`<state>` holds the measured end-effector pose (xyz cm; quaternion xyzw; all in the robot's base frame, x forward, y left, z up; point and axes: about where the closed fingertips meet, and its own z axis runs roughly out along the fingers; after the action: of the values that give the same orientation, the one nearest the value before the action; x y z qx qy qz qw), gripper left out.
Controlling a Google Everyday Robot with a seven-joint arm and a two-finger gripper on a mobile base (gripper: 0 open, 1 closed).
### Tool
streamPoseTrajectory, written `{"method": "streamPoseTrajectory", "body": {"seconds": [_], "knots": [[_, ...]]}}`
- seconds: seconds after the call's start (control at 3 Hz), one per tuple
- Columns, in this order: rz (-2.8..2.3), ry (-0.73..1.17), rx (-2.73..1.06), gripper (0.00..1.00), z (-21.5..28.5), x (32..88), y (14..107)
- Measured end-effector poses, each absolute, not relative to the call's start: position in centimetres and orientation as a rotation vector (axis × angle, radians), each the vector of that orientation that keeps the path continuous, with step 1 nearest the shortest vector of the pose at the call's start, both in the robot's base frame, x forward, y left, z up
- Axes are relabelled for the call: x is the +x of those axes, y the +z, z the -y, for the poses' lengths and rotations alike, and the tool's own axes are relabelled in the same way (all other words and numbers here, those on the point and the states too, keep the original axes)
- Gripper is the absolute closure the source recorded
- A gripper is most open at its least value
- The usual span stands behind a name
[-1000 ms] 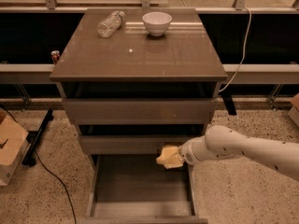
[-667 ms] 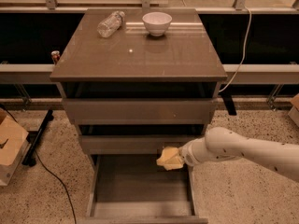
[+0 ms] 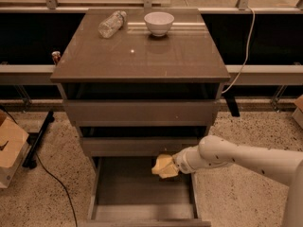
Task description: Place sponge into bottom drawer
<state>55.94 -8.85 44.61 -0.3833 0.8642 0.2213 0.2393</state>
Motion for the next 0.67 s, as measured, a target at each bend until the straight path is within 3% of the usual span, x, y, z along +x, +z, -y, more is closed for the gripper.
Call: {"method": "streamPoseTrajectory", "body": {"seconds": [0.67], "knots": [[-2.358, 0.801, -1.046, 1.00, 6.8, 55.8, 37.3]]}}
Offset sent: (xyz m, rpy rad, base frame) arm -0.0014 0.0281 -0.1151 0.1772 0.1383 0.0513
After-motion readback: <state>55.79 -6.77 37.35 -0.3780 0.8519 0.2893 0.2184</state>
